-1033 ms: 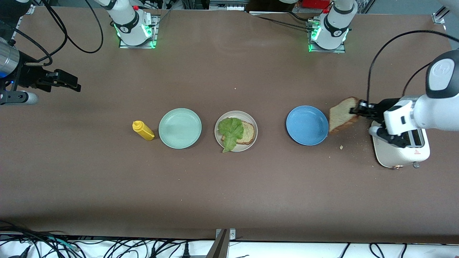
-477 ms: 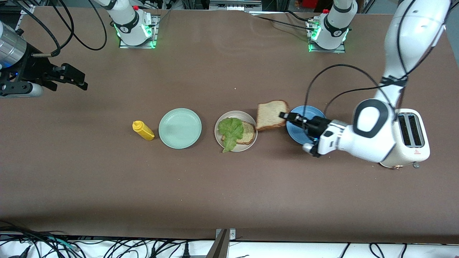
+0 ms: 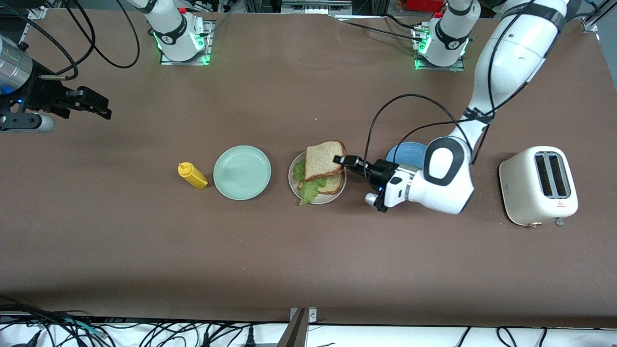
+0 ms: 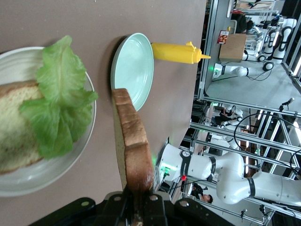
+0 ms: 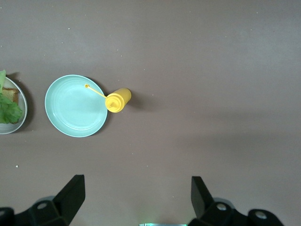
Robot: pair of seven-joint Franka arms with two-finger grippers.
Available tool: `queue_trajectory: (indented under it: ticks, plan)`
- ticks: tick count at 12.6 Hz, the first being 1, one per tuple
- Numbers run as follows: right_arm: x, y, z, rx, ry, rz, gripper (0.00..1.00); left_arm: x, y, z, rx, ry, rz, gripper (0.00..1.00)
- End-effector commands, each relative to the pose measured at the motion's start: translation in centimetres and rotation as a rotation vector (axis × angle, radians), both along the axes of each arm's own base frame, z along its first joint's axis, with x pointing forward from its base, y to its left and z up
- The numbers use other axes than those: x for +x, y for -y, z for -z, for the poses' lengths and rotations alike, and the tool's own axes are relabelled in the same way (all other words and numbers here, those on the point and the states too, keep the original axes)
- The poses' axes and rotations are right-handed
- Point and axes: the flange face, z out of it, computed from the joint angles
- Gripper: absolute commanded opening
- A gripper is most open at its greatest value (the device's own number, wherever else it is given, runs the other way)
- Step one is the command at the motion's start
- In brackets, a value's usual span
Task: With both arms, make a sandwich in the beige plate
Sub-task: 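Carry the second bread slice with the left gripper onto the lettuce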
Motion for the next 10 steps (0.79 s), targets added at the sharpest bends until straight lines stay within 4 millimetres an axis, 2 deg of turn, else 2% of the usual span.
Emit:
queue_trajectory:
  ticks: [1,3,6,7,10]
  plan:
    - [-0.1,0.1,0.5,-0.021,-0.011,-0.003,1.0,-0.2,1.1,3.3,-0.065,0.015,-0.006,0.0]
    - [0.0,0.9,0.9,-0.017,-0.02,-0.009,1.0,-0.6,1.3,5.5,-0.067,-0.003,-0.001,0.0]
    - [0.8,1.1,1.2,-0.006,-0.002,0.015,1.0,-0.9,1.1,7.6,-0.093,0.024,0.014,0.0]
    - [1.0,1.6,1.5,-0.006,-0.007,0.016,1.0,-0.9,1.0,8.0,-0.099,0.034,0.017,0.04]
    - [1.1,1.0,1.5,-0.005,0.002,0.001,1.0,-0.8,0.6,8.5,-0.095,0.031,0.012,0.34]
